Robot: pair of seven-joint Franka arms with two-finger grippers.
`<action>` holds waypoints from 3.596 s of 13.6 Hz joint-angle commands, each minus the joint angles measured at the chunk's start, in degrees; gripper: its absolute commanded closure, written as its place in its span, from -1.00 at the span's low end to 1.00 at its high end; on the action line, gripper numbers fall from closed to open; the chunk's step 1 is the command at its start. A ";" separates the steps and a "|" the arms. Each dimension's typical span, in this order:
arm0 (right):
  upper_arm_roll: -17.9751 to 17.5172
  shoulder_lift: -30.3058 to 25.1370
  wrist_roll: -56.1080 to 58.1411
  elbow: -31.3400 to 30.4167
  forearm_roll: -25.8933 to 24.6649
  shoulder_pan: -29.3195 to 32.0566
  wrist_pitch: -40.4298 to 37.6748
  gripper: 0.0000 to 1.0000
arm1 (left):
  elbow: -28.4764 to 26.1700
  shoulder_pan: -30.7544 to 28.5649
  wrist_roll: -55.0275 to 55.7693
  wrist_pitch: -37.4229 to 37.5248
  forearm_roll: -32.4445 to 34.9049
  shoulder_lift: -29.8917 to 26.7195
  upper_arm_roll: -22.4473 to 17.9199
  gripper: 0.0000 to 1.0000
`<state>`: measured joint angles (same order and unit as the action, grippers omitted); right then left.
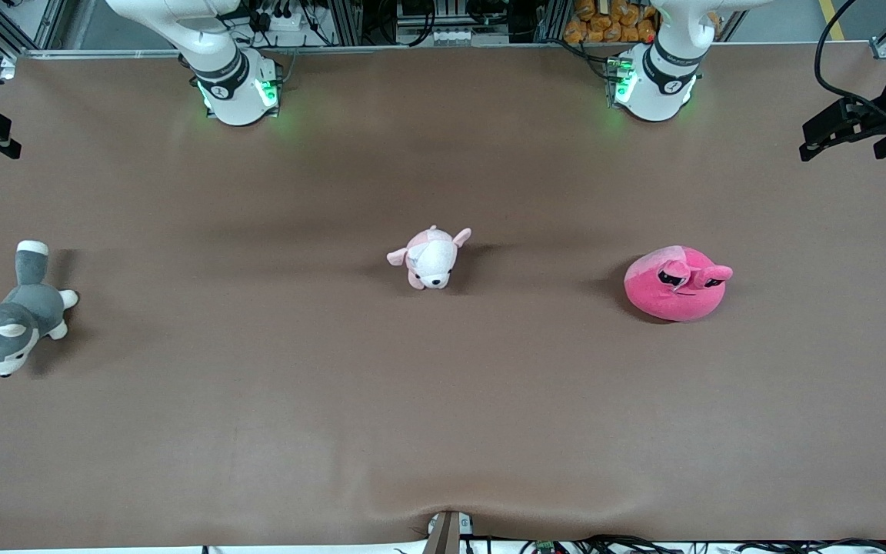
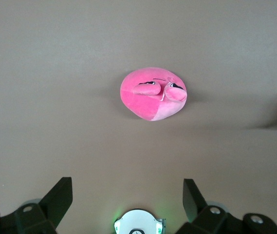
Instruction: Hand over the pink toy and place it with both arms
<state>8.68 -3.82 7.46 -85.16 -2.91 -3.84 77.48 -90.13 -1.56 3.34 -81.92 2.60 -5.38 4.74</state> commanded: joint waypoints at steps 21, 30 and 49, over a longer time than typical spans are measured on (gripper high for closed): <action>-0.24 1.45 0.63 0.97 6.52 1.29 -0.84 -1.00 | 2.24 -1.61 -0.09 0.44 0.13 1.33 -0.26 -1.00; -0.15 1.71 0.45 0.97 6.60 2.08 -0.84 -1.00 | 2.24 -1.87 0.00 0.53 -0.31 2.91 -0.35 -1.00; -0.06 1.71 0.37 0.88 6.69 2.78 -0.92 -1.00 | -4.43 -4.25 44.42 -5.00 -0.66 5.29 0.26 -1.00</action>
<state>8.87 -2.52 7.46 -85.18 3.04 -2.40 77.10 -92.68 -5.89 39.19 -85.15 2.61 0.40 4.54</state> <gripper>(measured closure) 0.000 0.000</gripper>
